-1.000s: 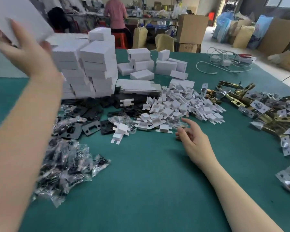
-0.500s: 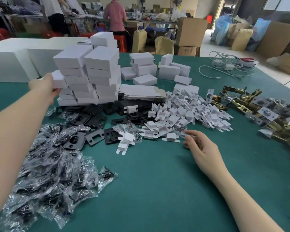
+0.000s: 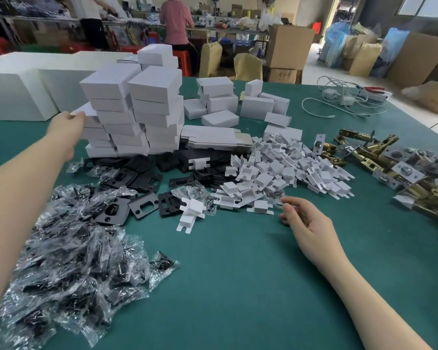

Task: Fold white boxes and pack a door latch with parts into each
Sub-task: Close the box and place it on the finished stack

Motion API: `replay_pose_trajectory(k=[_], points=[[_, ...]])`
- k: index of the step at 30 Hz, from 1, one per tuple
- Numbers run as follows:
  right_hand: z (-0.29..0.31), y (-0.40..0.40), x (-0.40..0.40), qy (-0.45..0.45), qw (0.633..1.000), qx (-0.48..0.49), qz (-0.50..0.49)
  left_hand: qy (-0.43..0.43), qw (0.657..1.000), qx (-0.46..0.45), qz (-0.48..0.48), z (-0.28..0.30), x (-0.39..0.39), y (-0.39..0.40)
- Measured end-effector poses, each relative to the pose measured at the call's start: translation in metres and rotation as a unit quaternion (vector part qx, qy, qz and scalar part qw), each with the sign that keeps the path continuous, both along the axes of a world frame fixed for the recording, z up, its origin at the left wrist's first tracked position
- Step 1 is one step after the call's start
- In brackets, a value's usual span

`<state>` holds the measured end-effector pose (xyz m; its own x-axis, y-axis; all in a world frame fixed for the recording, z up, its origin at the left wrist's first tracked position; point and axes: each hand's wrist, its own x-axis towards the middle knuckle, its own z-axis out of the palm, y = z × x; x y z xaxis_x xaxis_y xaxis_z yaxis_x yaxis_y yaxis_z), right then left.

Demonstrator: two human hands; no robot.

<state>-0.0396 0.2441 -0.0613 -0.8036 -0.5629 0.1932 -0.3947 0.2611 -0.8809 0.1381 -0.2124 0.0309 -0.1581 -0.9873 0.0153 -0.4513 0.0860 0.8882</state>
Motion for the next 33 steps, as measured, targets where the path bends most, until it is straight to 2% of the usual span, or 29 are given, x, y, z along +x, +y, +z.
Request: replay_pose_trajectory(k=[1, 3, 5, 7, 10, 12, 13, 14, 16, 17, 19, 21, 23, 25, 28, 30, 33], points=[[0.0, 0.0, 0.0, 0.0, 1.0, -0.001, -0.001, -0.023, 1.0, 0.007, -0.004, 0.005, -0.001, 0.0], [0.001, 0.0, 0.001, 0.004, 1.0, 0.002, -0.001, 0.007, 0.998, -0.029, 0.057, 0.02, -0.008, 0.003], [0.002, -0.001, 0.002, 0.007, 1.0, 0.008, 0.0, 0.073, 0.969, -0.181, 0.15, 0.04, -0.019, 0.022], [0.002, -0.002, 0.002, 0.008, 1.0, 0.008, -0.001, 0.147, 0.901, -0.377, 0.154, 0.061, -0.039, 0.06], [0.003, -0.003, 0.002, 0.004, 1.0, 0.002, -0.003, 0.261, 0.763, -0.588, 0.054, 0.076, -0.087, 0.124], [0.002, -0.003, 0.002, 0.004, 1.0, -0.001, -0.003, 0.249, 0.698, -0.668, -0.068, 0.066, -0.118, 0.161], [0.002, -0.003, 0.001, 0.006, 1.0, 0.001, -0.001, 0.2, 0.688, -0.682, -0.144, 0.053, -0.13, 0.173], [0.002, -0.003, 0.001, 0.007, 1.0, 0.003, 0.0, 0.115, 0.693, -0.677, -0.222, 0.037, -0.141, 0.18], [0.001, -0.003, 0.0, 0.006, 1.0, -0.001, -0.002, -0.118, 0.717, -0.605, -0.325, 0.005, -0.161, 0.176], [0.0, -0.003, 0.0, 0.009, 1.0, -0.004, -0.002, -0.227, 0.717, -0.567, -0.336, -0.009, -0.168, 0.168], [-0.001, -0.004, 0.0, 0.014, 1.0, -0.008, -0.001, -0.356, 0.725, -0.495, -0.322, -0.029, -0.18, 0.152], [-0.002, -0.004, 0.001, 0.019, 1.0, -0.006, 0.003, -0.41, 0.761, -0.404, -0.3, -0.04, -0.185, 0.141], [-0.003, -0.004, 0.0, 0.024, 1.0, 0.0, 0.007, -0.445, 0.765, -0.348, -0.309, -0.045, -0.186, 0.136], [-0.004, -0.005, -0.001, 0.034, 0.999, 0.01, 0.007, -0.448, 0.761, -0.349, -0.314, -0.041, -0.183, 0.137], [-0.004, -0.005, -0.002, 0.044, 0.999, 0.017, 0.005, -0.458, 0.726, -0.401, -0.321, -0.034, -0.178, 0.138], [-0.004, -0.005, -0.001, 0.048, 0.999, 0.018, 0.004, -0.468, 0.716, -0.417, -0.308, -0.031, -0.176, 0.137], [-0.005, -0.005, -0.002, 0.053, 0.998, 0.017, 0.003, -0.435, 0.753, -0.357, -0.341, -0.023, -0.174, 0.131]])
